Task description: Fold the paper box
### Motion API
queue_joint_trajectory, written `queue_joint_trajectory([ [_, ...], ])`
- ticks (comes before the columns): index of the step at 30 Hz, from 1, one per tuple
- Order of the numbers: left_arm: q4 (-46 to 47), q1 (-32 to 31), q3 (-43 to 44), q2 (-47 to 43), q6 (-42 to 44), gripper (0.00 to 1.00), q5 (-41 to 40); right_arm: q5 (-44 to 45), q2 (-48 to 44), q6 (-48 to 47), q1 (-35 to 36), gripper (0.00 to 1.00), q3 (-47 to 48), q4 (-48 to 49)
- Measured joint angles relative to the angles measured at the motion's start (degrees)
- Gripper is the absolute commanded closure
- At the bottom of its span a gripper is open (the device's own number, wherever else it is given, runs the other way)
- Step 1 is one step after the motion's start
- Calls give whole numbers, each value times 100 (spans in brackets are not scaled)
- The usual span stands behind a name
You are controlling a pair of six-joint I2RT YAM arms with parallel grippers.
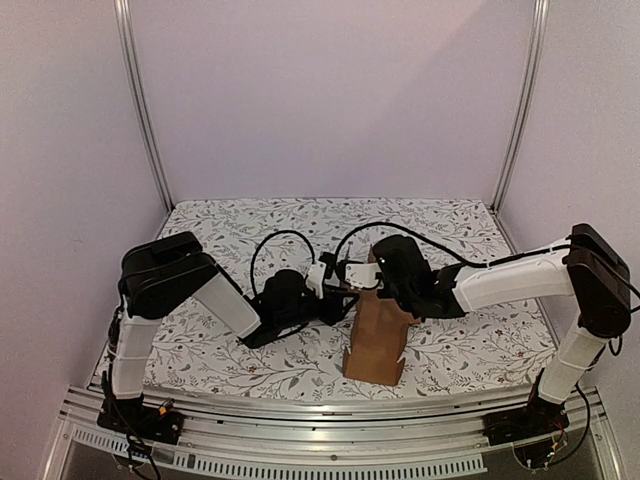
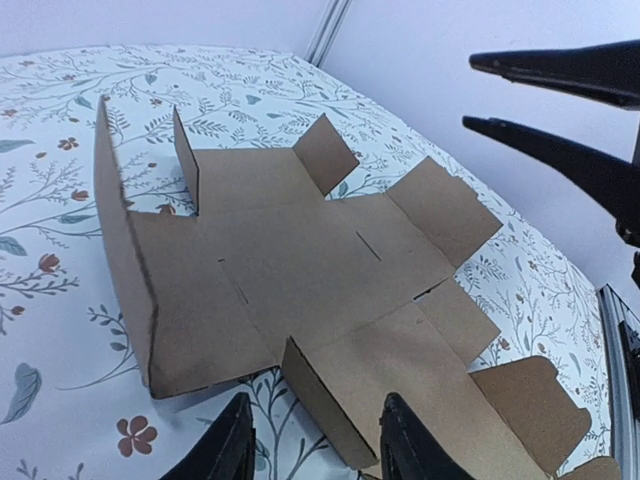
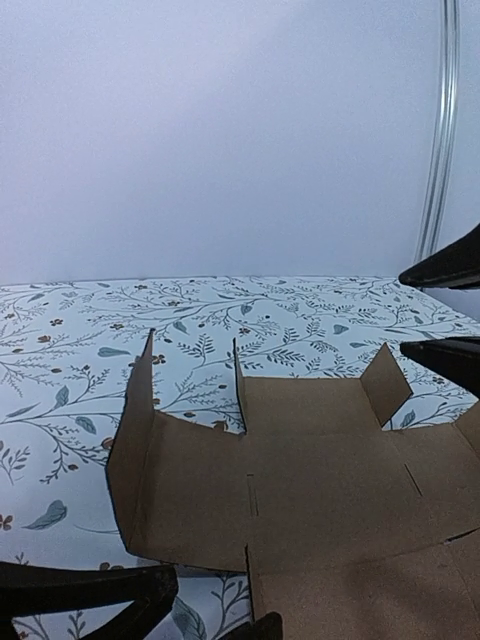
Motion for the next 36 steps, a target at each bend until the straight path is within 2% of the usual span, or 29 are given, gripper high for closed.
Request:
queue_joint_trajectory([
  [3,-7,-9,39,72,-7,57,2,-17,-42,103,0,83,0,-114],
  [6,48,-20,22,70,-9,57,-2,-138,-98,289,-42,77,72,-490],
  [10,74,-26,-232,-92,-9,56,-28,-957,-129,1008,-476,61,1003,-2037],
  [13,-289,-26,-280,-417,-26,49,-107,-1657,-122,1766,-1185,56,1945,-2953],
  [17,-1397,-24,129,-964,-168,44,-315,-2304,70,2594,-2065,54,3080,-3930],
  [19,-2328,15,782,-1056,-273,43,-404,-2627,267,2955,-2371,53,3449,-4282],
  [27,-5849,146,3484,-741,-428,46,-553,-3329,570,3751,-2549,51,3390,-5051],
  [33,-7471,184,4225,-334,-426,57,-660,-3493,542,3989,-2570,51,2920,-5027],
  [36,-7976,234,4566,-28,-396,71,-597,-3526,538,4041,-2618,51,2865,-5047],
])
